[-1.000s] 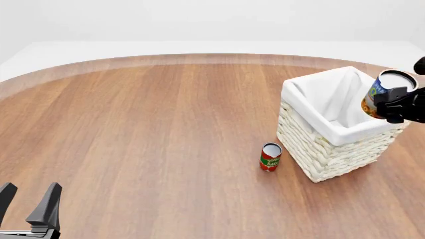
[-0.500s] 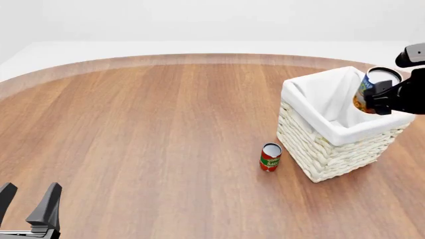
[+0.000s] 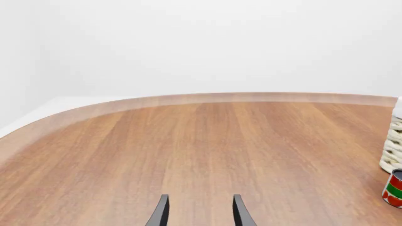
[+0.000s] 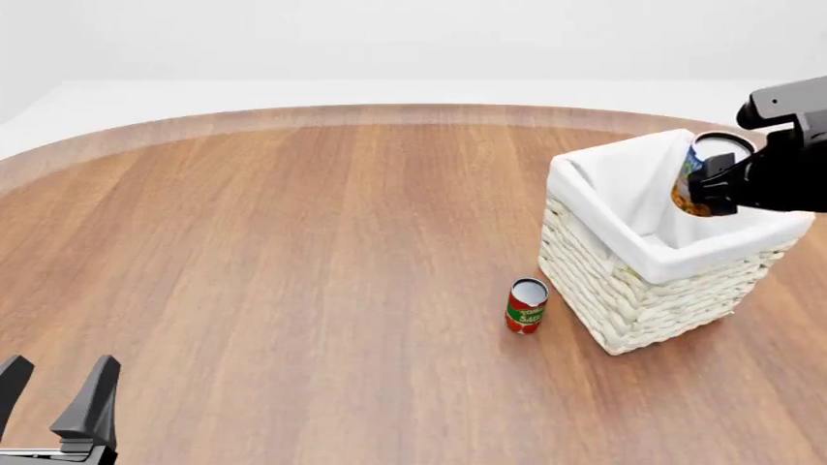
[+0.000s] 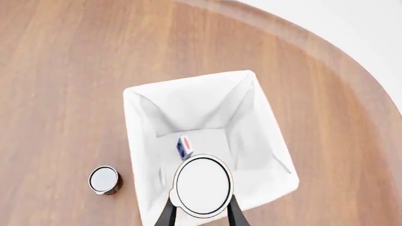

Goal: Pick up the alphabet soup and the cream cheese box, and put them in the basket.

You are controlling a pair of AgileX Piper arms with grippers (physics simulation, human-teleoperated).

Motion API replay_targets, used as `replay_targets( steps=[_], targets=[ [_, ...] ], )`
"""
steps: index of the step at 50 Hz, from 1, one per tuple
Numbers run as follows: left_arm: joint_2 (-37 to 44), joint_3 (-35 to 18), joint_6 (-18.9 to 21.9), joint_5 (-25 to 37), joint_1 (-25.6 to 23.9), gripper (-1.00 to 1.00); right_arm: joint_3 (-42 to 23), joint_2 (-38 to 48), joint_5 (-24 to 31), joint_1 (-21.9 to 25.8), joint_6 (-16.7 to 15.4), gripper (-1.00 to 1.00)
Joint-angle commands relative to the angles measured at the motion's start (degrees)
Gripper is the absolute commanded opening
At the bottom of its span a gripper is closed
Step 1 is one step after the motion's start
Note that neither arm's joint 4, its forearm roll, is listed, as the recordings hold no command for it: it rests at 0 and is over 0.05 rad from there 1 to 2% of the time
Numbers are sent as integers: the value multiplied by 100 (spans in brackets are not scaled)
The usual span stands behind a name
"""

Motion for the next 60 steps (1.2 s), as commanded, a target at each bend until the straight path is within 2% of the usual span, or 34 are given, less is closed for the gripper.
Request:
replay_targets(
  steps=[1, 27, 28, 37, 59, 60],
  targets=[
    [0, 0, 0, 0, 0, 100, -224, 356, -127, -68, 32, -100],
    [0, 0, 0, 0, 0, 100, -378, 995, -428, -88, -25, -100],
    [0, 0, 0, 0, 0, 100, -498, 1015, -315, -86, -26, -100],
    [0, 0, 0, 0, 0, 100, -225, 1090, -555, -110, -153, -100],
    [0, 0, 0, 0, 0, 100, -259, 1403, -714, -80, -109, -100],
    [0, 0, 0, 0, 0, 100, -125, 1415, -844, -67, -116, -100]
  ],
)
